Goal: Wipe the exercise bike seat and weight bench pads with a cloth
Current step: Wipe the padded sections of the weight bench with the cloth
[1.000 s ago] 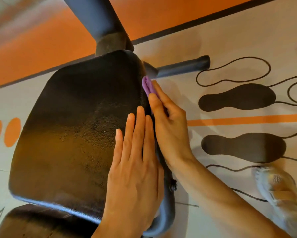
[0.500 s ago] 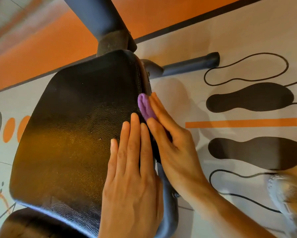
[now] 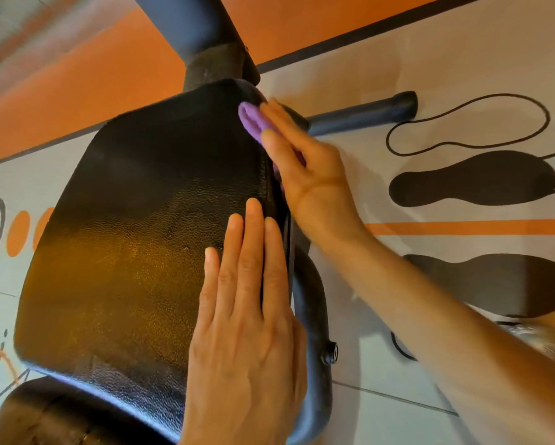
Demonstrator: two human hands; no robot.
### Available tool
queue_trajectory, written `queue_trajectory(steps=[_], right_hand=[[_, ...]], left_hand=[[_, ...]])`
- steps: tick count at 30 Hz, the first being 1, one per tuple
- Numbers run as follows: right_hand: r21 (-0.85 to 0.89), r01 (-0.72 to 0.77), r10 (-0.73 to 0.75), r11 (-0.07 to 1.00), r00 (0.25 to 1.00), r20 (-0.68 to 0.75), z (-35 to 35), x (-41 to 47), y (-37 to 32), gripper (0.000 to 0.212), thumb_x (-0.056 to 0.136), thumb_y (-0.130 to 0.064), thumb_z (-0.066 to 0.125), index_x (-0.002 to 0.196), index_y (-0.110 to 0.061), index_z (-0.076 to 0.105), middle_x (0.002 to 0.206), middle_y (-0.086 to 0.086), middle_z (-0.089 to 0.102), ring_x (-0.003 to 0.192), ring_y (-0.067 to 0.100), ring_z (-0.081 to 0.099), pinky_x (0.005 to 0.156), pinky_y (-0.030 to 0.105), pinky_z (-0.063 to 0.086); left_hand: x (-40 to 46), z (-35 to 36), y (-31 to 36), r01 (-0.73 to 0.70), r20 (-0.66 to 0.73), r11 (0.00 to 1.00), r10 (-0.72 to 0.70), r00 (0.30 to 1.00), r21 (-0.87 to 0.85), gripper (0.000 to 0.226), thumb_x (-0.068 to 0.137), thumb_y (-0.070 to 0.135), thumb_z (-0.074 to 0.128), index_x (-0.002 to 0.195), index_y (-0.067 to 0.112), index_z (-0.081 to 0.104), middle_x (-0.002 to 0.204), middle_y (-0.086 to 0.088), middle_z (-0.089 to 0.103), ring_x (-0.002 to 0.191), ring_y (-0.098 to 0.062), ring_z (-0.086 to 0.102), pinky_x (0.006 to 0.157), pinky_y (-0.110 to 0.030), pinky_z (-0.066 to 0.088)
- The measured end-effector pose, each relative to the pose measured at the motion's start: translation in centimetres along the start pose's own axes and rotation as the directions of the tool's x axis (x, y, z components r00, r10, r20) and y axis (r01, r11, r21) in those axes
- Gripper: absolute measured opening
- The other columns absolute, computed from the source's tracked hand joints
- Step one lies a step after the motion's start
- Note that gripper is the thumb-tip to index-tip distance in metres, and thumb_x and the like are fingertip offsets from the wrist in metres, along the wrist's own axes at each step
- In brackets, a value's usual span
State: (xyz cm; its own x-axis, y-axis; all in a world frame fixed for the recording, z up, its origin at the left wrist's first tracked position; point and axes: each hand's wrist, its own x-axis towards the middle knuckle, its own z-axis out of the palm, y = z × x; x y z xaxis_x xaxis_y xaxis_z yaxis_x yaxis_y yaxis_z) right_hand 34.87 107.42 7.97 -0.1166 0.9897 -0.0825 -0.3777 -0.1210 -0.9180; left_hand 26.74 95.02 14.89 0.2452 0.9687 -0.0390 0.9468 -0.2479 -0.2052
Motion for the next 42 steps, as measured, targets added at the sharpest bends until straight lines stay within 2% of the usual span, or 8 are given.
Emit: queue_trajectory(steps=[7,12,15,18,23,30,36,42], right_hand=[[0.043,-0.046,0.047,0.998,0.999,-0.023,-0.2,-4.3,-1.2,0.033,0.104,-0.016,0.039,0.134,-0.023,0.051,0.112,-0.022,0.064,0.109,-0.013,0.056,0.095,0.008,0.045],[0.208,-0.199,0.233,0.958,0.961,-0.152,-1.4,-8.7,-2.1,0.021,0.101,-0.025,0.044,0.102,-0.023,0.065,0.104,0.03,0.056,0.102,0.044,0.05,0.091,0.053,0.043],[0.148,-0.078,0.099,0.986,0.985,-0.144,-0.2,-7.7,-2.9,0.026,0.104,-0.022,0.041,0.111,-0.037,0.061,0.104,0.028,0.056,0.1,0.041,0.048,0.085,0.049,0.046],[0.006,0.02,-0.019,1.0,0.997,-0.077,1.7,-7.9,-2.1,0.034,0.105,-0.023,0.038,0.136,-0.027,0.051,0.131,-0.005,0.063,0.118,0.017,0.058,0.096,0.02,0.05],[0.225,0.07,-0.05,0.972,0.994,-0.094,6.0,-18.8,0.8,0.044,0.097,-0.033,0.052,0.141,-0.035,0.046,0.158,-0.006,0.032,0.147,0.01,0.026,0.118,0.038,0.029],[0.014,0.083,-0.078,0.996,0.974,-0.215,4.0,-8.9,0.2,0.045,0.102,-0.023,0.04,0.146,-0.012,0.04,0.154,0.003,0.039,0.143,0.012,0.035,0.117,0.032,0.034],[0.081,0.117,-0.101,0.99,0.979,-0.175,8.1,-22.6,1.1,0.044,0.1,-0.028,0.046,0.143,-0.021,0.045,0.158,-0.015,0.028,0.149,0.012,0.022,0.118,0.026,0.027],[0.037,0.103,-0.091,0.994,0.963,-0.253,5.7,-12.8,0.6,0.045,0.103,-0.016,0.039,0.147,-0.007,0.037,0.157,0.007,0.034,0.147,0.015,0.029,0.119,0.03,0.029]], left_hand=[[-1.4,-1.4,-0.2,0.022,0.009,0.991,-0.022,1.0,-0.129,0.068,0.095,0.028,0.032,0.156,0.008,0.012,0.165,-0.01,0.007,0.152,-0.023,-0.001,0.122,-0.036,-0.006],[-5.9,-2.0,-1.6,0.073,0.073,0.977,-0.06,0.996,-0.199,0.07,0.094,0.028,0.035,0.157,0.012,0.009,0.166,-0.004,0.001,0.153,-0.018,-0.006,0.121,-0.028,-0.011],[-7.8,-1.5,-1.6,0.071,0.078,0.972,-0.055,0.995,-0.225,0.068,0.095,0.026,0.035,0.157,0.012,0.01,0.166,-0.002,0.002,0.153,-0.018,-0.004,0.122,-0.029,-0.01],[-8.8,-1.1,-1.5,0.064,0.067,0.969,-0.049,0.997,-0.239,0.067,0.097,0.025,0.034,0.157,0.016,0.007,0.166,0.002,0.0,0.153,-0.017,-0.005,0.122,-0.029,-0.011],[-9.1,-0.8,-1.8,0.06,0.053,0.952,-0.047,0.998,-0.302,0.067,0.097,0.029,0.034,0.158,0.019,0.007,0.166,0.004,0.0,0.153,-0.017,-0.004,0.122,-0.028,-0.01],[-9.1,-0.7,-1.9,0.052,0.045,0.951,-0.04,0.998,-0.305,0.063,0.1,0.027,0.029,0.158,0.02,0.005,0.166,0.007,-0.003,0.152,-0.016,-0.008,0.121,-0.028,-0.011],[-11.0,-1.5,-3.1,0.103,0.09,0.93,-0.075,0.993,-0.352,0.057,0.104,0.039,0.02,0.157,0.022,0.012,0.166,0.007,0.004,0.153,-0.016,-0.004,0.122,-0.027,-0.008],[-11.5,-1.2,-3.0,0.123,0.117,0.906,-0.083,0.99,-0.404,0.059,0.103,0.03,0.028,0.157,0.024,0.006,0.165,0.013,0.0,0.153,-0.012,-0.004,0.122,-0.027,-0.004]])
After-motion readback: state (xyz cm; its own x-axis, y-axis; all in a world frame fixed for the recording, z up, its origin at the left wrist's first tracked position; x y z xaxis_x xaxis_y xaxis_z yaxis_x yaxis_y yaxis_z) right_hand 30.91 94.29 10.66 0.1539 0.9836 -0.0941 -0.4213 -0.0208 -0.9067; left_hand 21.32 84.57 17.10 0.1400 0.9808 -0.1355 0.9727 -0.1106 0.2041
